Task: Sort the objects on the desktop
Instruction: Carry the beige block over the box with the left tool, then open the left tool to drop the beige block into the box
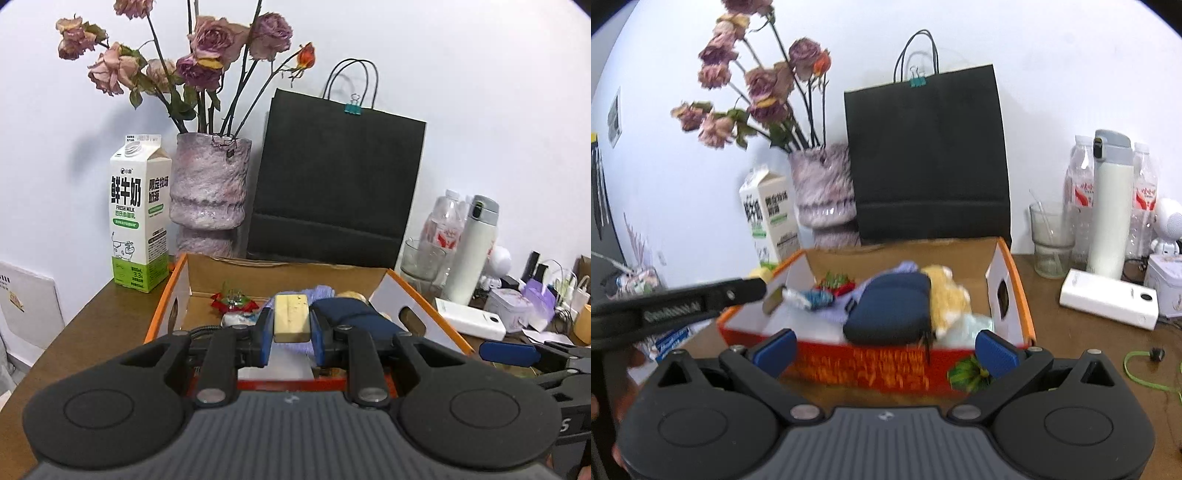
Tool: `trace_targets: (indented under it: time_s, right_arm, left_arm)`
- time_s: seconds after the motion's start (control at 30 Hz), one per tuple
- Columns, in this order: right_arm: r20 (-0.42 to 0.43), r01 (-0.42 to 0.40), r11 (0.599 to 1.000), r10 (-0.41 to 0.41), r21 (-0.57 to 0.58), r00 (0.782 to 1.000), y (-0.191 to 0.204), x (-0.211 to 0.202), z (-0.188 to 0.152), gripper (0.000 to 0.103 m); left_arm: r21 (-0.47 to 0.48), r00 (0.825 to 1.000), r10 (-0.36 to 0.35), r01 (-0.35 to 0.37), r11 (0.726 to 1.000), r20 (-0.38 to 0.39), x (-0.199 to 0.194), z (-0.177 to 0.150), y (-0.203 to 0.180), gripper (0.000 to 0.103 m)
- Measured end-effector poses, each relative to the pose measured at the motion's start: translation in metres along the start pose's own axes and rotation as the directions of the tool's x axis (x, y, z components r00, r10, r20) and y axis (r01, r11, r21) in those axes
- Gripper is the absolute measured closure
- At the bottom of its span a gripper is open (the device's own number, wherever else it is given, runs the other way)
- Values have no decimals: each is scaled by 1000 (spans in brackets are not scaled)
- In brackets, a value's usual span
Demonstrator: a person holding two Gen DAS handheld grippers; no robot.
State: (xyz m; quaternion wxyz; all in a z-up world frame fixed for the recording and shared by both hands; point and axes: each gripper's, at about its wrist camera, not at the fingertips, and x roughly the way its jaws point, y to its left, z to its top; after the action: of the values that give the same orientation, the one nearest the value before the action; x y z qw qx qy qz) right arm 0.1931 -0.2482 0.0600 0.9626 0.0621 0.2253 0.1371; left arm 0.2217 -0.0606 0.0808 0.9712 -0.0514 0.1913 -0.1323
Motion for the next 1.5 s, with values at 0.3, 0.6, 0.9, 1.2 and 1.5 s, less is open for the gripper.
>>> trace_targets:
  time_s: [0.3,0.6,0.9,1.2,1.5]
  right_arm:
    - [24,30,1000,-30,4,999,-10,27,21,0]
    - [6,45,999,-45,12,999,-16,40,21,0]
    - [5,56,998,-56,10,998,-17,40,19,0]
    - [0,69,998,-69,12,998,-21,41,18,0]
    - [9,72,997,-72,18,997,-24,37,19,0]
  left_arm:
    - [-55,999,30,-32,998,-37,42,9,13,81]
    - [-45,994,63,-67,997,-86,74,6,18,81]
    - [-30,991,69,-72,997,-112,82,1,19,81]
    - [3,993,107,-107,994,-50,65,6,11,8]
    - [28,993,116,-116,993,7,44,10,1,0]
